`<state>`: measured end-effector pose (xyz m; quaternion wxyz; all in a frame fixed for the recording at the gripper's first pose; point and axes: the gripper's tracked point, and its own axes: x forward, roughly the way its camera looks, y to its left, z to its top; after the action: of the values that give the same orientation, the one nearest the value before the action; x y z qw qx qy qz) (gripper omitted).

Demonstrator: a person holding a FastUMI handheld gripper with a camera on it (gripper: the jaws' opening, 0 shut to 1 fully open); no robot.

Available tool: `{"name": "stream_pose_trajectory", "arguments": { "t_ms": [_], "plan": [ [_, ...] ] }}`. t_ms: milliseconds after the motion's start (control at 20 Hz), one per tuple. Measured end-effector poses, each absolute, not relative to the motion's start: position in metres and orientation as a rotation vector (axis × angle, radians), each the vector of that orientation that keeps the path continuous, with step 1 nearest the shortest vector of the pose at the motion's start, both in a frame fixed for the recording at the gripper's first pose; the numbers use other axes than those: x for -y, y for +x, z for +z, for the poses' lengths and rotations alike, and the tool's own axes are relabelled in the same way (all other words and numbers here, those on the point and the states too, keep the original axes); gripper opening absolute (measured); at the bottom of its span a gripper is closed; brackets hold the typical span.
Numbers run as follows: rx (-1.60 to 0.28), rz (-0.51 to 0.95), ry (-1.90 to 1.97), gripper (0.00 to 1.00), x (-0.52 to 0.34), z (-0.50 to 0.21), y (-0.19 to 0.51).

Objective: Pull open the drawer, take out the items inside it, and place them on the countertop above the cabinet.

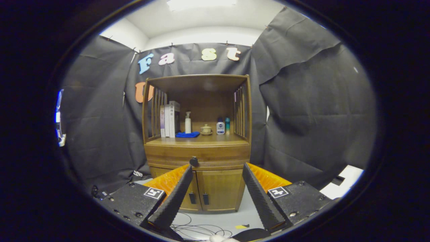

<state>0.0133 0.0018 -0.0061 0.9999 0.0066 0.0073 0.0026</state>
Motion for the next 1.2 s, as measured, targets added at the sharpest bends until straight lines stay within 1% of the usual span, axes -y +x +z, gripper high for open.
{"name": "stream_pose_trajectory", "arguments": {
  "t_ms": [350,750,1200],
  "plan": [
    [-0.027,0.04,0.001,0.98,-0.024,-0.009,0.07],
    [-0.015,0.084,0.011,0.98,-0.064,-0.021,0.187],
    [-0.091,0.07,0.004,0.98,-0.09,-0.079,0.311]
  ]
}}
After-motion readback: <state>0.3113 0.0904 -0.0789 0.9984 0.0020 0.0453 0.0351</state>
